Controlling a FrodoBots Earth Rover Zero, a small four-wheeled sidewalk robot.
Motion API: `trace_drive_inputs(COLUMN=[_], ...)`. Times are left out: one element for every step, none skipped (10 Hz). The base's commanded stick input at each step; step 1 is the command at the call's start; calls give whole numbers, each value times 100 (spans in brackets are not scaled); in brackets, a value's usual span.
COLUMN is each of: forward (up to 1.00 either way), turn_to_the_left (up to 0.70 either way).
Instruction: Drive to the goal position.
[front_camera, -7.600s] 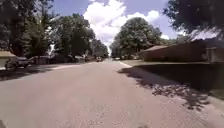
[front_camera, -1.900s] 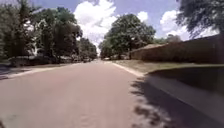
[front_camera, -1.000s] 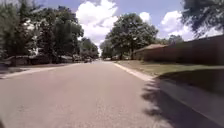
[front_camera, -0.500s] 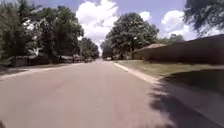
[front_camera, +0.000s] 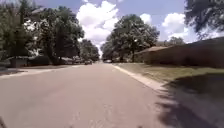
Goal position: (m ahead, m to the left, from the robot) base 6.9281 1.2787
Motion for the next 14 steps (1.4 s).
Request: trace_drive_inputs(forward=[70,70,70,70,70,70,70,70,70,70,70,70,70,70], turn_to_the_left=[0,0,0,0,0,0,0,0,0,0,0,0,0,0])
